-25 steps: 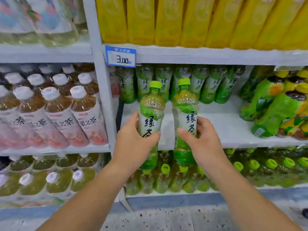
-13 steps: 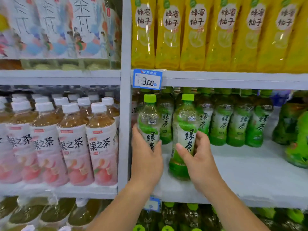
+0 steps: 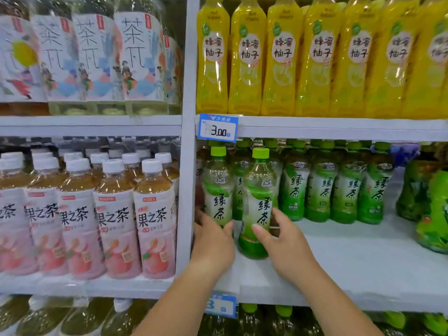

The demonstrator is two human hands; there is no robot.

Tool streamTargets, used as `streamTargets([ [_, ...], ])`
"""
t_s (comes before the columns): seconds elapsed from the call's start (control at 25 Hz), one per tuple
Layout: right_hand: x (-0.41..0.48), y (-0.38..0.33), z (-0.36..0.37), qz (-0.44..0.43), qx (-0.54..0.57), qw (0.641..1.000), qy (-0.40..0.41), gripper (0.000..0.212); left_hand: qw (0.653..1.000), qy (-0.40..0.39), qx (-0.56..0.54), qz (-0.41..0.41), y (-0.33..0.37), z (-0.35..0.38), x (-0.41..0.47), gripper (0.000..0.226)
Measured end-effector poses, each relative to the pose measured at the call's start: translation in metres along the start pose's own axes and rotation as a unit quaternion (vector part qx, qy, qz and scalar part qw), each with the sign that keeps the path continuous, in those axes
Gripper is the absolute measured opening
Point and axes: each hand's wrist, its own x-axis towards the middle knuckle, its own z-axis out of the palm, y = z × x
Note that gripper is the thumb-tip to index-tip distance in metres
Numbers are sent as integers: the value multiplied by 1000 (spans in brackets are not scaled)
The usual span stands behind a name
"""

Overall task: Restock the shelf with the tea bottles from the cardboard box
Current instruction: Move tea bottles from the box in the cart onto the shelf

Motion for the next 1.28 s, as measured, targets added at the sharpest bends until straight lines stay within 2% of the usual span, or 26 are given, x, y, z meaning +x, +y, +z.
streamTargets([
  [0.08,13,0,8,5,14,1000,14,23,999,-4,-15,-31,5,3,8,71],
  [0.16,25,5,17,10,29,999,28,25,999,32,-4,-19,2,10,13,64],
  [0.24,35,14,25,17,51,998,33,31,997,75,2,-12,-3,15,17,69],
  [0.32,45,22,30,28,80,996,38,38,994,108,-25,-14,-5,17,24,83],
  [0.44,57,27,34,39,114,992,33,44,987,133,-84,-32,-8,21,32,80],
  [0.56,57,30,37,40,105,993,21,45,990,122,-70,-25,-10,20,31,73],
  [0.68,51,31,37,45,85,995,3,57,993,105,-56,-20,-11,19,27,58],
  [0.84,53,32,38,41,40,998,36,47,988,101,-111,-24,-5,19,27,50],
  [0.96,57,33,40,53,34,997,34,43,984,94,-149,-24,-1,18,27,49],
  [1.28,58,34,42,64,22,997,43,49,976,71,-204,-28,1,16,24,53],
])
